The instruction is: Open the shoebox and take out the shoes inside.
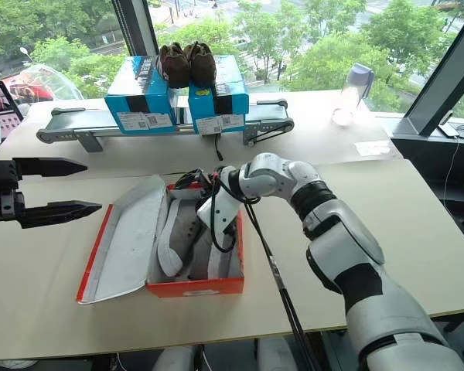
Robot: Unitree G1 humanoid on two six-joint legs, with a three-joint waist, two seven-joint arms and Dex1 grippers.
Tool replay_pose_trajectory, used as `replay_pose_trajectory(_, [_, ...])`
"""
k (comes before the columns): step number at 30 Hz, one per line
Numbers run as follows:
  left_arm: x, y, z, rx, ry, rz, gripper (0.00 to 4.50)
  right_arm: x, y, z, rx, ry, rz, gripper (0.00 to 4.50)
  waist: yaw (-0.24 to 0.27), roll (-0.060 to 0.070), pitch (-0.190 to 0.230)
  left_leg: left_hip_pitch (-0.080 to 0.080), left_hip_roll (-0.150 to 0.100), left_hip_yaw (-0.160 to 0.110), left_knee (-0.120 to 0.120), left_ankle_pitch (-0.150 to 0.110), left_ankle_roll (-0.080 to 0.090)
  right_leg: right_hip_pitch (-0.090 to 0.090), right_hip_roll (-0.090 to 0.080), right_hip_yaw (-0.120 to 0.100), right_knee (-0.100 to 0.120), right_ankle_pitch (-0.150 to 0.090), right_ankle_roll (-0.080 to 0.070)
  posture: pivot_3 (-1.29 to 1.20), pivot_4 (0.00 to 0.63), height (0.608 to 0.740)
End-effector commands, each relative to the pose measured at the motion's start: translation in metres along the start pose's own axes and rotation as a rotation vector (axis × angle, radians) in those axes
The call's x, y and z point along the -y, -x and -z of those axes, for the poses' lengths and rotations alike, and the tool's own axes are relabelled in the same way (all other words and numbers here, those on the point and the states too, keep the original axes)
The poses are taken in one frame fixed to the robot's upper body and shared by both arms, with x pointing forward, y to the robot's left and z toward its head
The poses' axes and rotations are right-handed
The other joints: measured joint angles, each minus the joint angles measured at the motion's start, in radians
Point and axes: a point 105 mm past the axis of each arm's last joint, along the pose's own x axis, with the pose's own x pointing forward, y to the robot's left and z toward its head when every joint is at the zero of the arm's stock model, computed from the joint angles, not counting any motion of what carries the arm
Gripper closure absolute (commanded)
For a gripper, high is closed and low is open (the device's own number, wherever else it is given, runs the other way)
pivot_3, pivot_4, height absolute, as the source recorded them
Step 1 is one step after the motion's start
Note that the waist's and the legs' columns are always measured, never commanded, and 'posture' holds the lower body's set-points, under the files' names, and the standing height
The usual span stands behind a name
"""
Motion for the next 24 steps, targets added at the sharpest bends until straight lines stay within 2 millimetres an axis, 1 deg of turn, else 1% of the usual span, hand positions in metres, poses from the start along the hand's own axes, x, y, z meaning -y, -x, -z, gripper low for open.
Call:
replay_pose_trajectory(1, [0.005,0.006,-0.007,0.016,-0.025,-0.018,0.0,-0.007,-0.011,-0.007,0.036,0.003,-0.033,0.06,-0.003,0.0,0.0,0.0,0.0,0.0,0.0,0.0,0.0,0.0,0.0,0.0,0.0,0.0,0.0,0.0,0.15,0.74])
replay_pose_trajectory(5, [0.006,0.007,-0.007,0.017,-0.022,-0.026,0.0,-0.007,-0.012,-0.008,0.05,-0.02,-0.035,1.05,-0.005,0.0,0.0,0.0,0.0,0.0,0.0,0.0,0.0,0.0,0.0,0.0,0.0,0.0,0.0,0.0,0.15,0.74])
replay_pose_trajectory(6, [0.007,0.007,-0.007,0.018,-0.022,-0.027,0.0,-0.007,-0.012,-0.009,0.053,-0.024,-0.036,1.52,-0.005,0.0,0.0,0.0,0.0,0.0,0.0,0.0,0.0,0.0,0.0,0.0,0.0,0.0,0.0,0.0,0.15,0.74])
replay_pose_trajectory(9, [0.007,0.007,-0.007,0.021,-0.022,-0.03,0.0,-0.006,-0.011,-0.009,0.06,-0.03,-0.032,2.47,-0.008,0.0,0.0,0.0,0.0,0.0,0.0,0.0,0.0,0.0,0.0,0.0,0.0,0.0,0.0,0.0,0.15,0.74])
replay_pose_trajectory(10, [0.007,0.007,-0.007,0.022,-0.022,-0.03,0.0,-0.006,-0.01,-0.009,0.063,-0.031,-0.029,2.85,-0.01,0.0,0.0,0.0,0.0,0.0,0.0,0.0,0.0,0.0,0.0,0.0,0.0,0.0,0.0,0.0,0.15,0.74])
replay_pose_trajectory(11, [0.006,0.006,-0.007,0.023,-0.022,-0.029,0.0,-0.004,-0.009,-0.01,0.065,-0.034,-0.019,3.13,-0.012,0.0,0.0,0.0,0.0,0.0,0.0,0.0,0.0,0.0,0.0,0.0,0.0,0.0,0.0,0.0,0.15,0.74])
replay_pose_trajectory(12, [0.006,0.006,-0.007,0.025,-0.023,-0.029,0.0,-0.002,-0.008,-0.009,0.066,-0.041,-0.005,3.54,-0.014,0.0,0.0,0.0,0.0,0.0,0.0,0.0,0.0,0.0,0.0,0.0,0.0,0.0,0.0,0.0,0.15,0.74])
replay_pose_trajectory(14, [0.006,0.004,-0.007,0.029,-0.021,-0.023,0.0,0.001,-0.006,-0.009,0.069,-0.051,0.013,4.21,-0.019,0.0,0.0,0.0,0.0,0.0,0.0,0.0,0.0,0.0,0.0,0.001,0.0,0.0,0.0,0.0,0.15,0.74])
replay_pose_trajectory(15, [0.007,0.003,-0.007,0.03,-0.021,-0.017,0.0,0.002,-0.005,-0.009,0.07,-0.052,0.02,4.47,-0.021,0.0,0.0,0.0,0.0,0.0,0.0,0.0,0.0,0.0,0.0,0.001,0.0,0.0,0.0,0.0,0.15,0.74])
replay_pose_trajectory(19, [0.006,0.0,-0.006,0.042,-0.015,-0.007,0.0,0.017,0.003,-0.009,0.074,-0.047,0.086,4.47,-0.024,0.0,0.0,0.0,0.0,0.0,0.0,0.0,0.0,-0.001,0.0,0.001,0.001,0.0,0.0,0.0,0.15,0.74])
replay_pose_trajectory(21, [0.005,-0.002,-0.006,0.047,-0.014,-0.002,0.0,0.028,0.007,-0.009,0.073,-0.048,0.137,4.47,-0.023,0.0,0.0,0.0,0.0,0.0,0.0,0.0,0.0,-0.001,0.0,0.001,0.001,0.0,0.0,0.0,0.15,0.74])
replay_pose_trajectory(24, [0.002,-0.007,-0.006,0.053,-0.016,0.017,0.0,0.051,0.018,-0.008,0.07,-0.063,0.236,4.47,-0.022,0.0,0.0,0.0,0.0,0.0,0.0,0.0,0.0,0.0,0.0,0.001,0.001,0.0,0.0,0.0,0.15,0.74])
